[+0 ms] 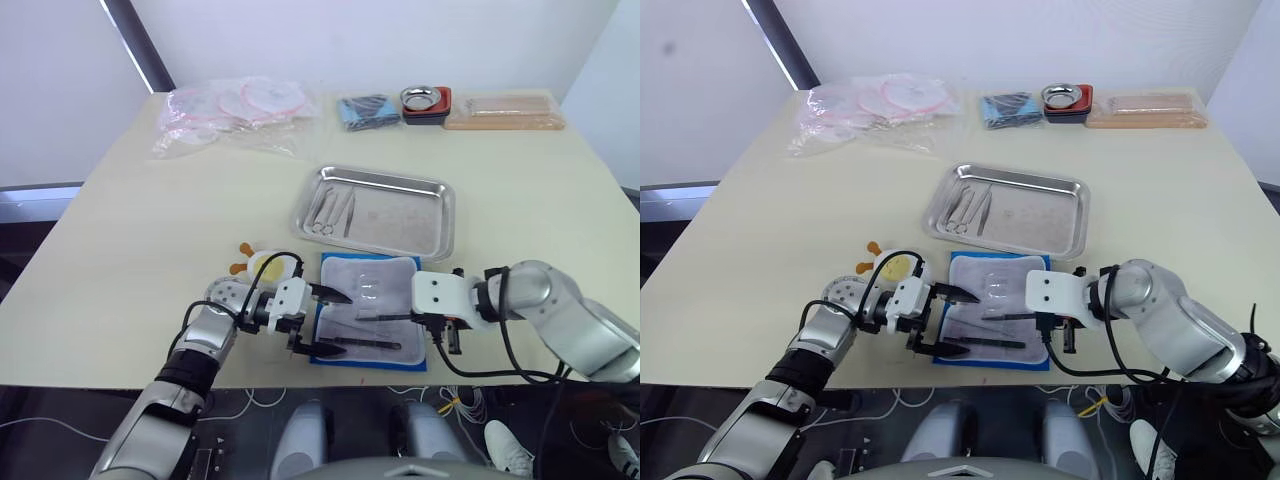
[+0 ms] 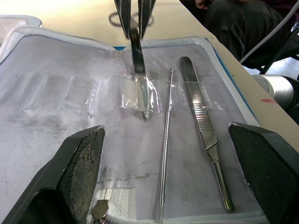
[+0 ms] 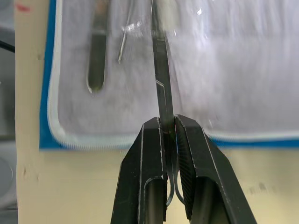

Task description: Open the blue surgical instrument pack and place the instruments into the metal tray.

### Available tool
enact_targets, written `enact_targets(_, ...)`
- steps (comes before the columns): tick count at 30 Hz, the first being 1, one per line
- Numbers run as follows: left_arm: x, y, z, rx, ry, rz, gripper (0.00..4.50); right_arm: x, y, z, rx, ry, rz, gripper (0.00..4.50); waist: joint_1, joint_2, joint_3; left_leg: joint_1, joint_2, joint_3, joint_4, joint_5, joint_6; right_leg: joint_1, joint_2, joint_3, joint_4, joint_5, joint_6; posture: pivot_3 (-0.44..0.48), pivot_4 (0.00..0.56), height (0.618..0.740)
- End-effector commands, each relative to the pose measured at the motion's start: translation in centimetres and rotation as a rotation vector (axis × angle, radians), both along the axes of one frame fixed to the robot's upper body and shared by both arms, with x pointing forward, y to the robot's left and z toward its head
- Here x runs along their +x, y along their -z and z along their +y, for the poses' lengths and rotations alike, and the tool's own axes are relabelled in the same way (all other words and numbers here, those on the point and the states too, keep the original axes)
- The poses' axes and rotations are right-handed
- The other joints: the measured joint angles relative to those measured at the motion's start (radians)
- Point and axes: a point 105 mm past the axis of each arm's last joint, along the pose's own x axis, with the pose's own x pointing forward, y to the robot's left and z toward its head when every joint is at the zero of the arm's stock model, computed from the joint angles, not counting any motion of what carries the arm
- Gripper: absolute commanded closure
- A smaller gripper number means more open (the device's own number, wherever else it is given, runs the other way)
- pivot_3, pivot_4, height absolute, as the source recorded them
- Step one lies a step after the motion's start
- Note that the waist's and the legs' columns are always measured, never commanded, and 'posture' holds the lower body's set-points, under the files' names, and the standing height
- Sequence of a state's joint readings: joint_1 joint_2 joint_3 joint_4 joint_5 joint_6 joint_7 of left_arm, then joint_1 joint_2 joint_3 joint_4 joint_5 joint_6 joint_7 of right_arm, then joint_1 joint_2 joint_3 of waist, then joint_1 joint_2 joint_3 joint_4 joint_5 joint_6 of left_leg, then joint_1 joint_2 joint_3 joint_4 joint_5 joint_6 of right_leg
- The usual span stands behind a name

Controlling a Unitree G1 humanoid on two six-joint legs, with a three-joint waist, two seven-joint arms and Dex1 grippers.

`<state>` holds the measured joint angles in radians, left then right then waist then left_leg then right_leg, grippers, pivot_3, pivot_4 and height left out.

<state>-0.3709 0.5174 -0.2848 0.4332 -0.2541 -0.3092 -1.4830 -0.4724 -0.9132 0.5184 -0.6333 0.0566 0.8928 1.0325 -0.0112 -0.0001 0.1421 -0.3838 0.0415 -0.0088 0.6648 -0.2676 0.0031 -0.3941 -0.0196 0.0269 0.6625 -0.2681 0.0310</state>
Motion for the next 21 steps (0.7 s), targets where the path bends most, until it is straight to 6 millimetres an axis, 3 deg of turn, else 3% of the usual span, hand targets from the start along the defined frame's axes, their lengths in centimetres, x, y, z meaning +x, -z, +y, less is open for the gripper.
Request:
enact_targets(1,-1.5,3.5,0.7,0.113,-0.005,0.119,0.00,-0.1,-1.5,-0.7,0.006,-0.003,-0.048,4.46,0.000,0.000,0.000,0.000,0.000,0.000,0.000,0.000,0.000,0.000,0.000,0.000,0.000,0.000,0.000,0.000,0.150,0.740)
enact_targets(14,-1.4,3.6,0.6,0.113,-0.009,0.119,0.00,-0.3,-3.5,-4.8,-0.036,0.058,-0.079,4.46,0.000,0.001,0.001,0.000,0.000,0.000,-0.001,0.000,0.000,0.000,-0.002,0.000,-0.001,0.000,0.000,0.000,0.150,0.740)
enact_targets(18,-1.3,3.7,0.7,0.115,-0.011,0.119,0.00,1.5,-5.8,-2.8,0.221,0.150,-0.139,4.46,0.001,0.001,0.001,0.000,0.000,0.000,-0.001,0.000,0.000,0.000,-0.002,0.000,-0.001,0.000,0.000,0.000,0.150,0.740)
enact_targets(21,-1.3,3.7,0.7,0.115,-0.013,0.118,0.00,2.8,-6.2,-1.5,0.335,0.217,-0.157,4.46,0.002,0.001,0.002,0.001,0.000,0.000,-0.002,0.000,0.000,0.000,-0.001,0.001,-0.001,0.000,0.001,0.000,0.150,0.740)
